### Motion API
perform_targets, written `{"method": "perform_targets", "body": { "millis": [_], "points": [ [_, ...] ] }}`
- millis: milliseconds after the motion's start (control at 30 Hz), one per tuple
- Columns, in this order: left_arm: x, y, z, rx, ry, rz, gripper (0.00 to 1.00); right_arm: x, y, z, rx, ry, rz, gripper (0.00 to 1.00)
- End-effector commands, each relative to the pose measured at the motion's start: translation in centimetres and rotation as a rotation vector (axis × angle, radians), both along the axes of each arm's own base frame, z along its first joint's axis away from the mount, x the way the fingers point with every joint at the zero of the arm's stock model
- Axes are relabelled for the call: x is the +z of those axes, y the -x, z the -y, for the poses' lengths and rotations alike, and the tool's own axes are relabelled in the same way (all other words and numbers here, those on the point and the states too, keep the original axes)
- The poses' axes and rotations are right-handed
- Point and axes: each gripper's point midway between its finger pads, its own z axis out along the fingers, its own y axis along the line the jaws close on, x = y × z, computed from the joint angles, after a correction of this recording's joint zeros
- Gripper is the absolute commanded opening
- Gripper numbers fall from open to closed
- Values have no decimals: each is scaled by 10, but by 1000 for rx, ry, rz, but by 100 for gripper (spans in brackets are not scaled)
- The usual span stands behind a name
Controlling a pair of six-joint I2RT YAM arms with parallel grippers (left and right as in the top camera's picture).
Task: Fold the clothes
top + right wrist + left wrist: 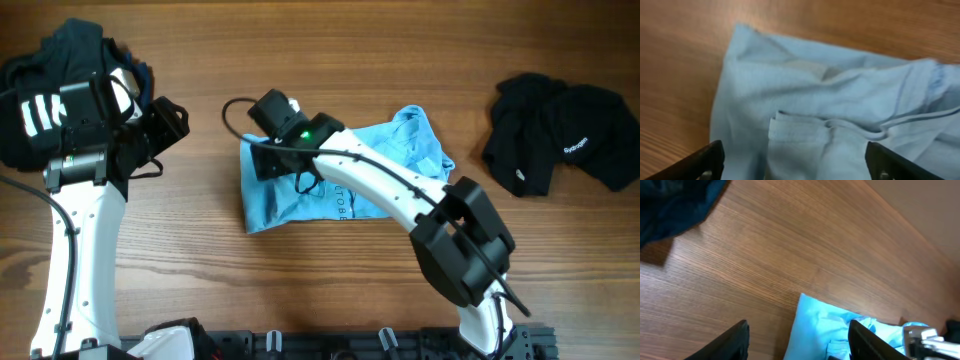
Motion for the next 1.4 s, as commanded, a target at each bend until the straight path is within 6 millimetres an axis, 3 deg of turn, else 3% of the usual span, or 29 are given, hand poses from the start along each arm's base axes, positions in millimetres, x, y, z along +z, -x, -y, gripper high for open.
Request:
{"method": "perform_targets", "body": {
  "millis": [0,233,333,400,500,633,733,900,1033,1200,1367],
  "points": [
    [-4,1,-8,16,-40,-17,64,-21,2,4,63,91,14,84],
    [-6,3,-9,19,-43,-28,64,-32,4,5,114,125,5,70],
    [-6,4,-9,21,-44,-31,64,-33,2,7,106,140,17,59],
    [-7,4,-9,20,-44,-33,64,-32,0,10,97,151,26,47],
    [-7,4,-9,20,-44,-34,64,-32,0,16,53,166,23,18],
    [-7,5,-9,20,-44,-34,65,-22,3,25,6,187,3,4],
    [-7,4,-9,21,-44,-34,65,-9,8,36,-30,199,-25,4],
    [-7,4,-9,20,-44,-34,65,8,29,75,-122,252,-145,4],
    [-7,4,-9,20,-44,-33,66,4,53,96,-138,295,-286,4],
    [-7,4,-9,20,-44,-33,66,4,69,105,-135,320,-362,6],
    [-7,4,-9,-10,-69,-29,66,4,79,101,-101,296,-413,41]
  ]
}}
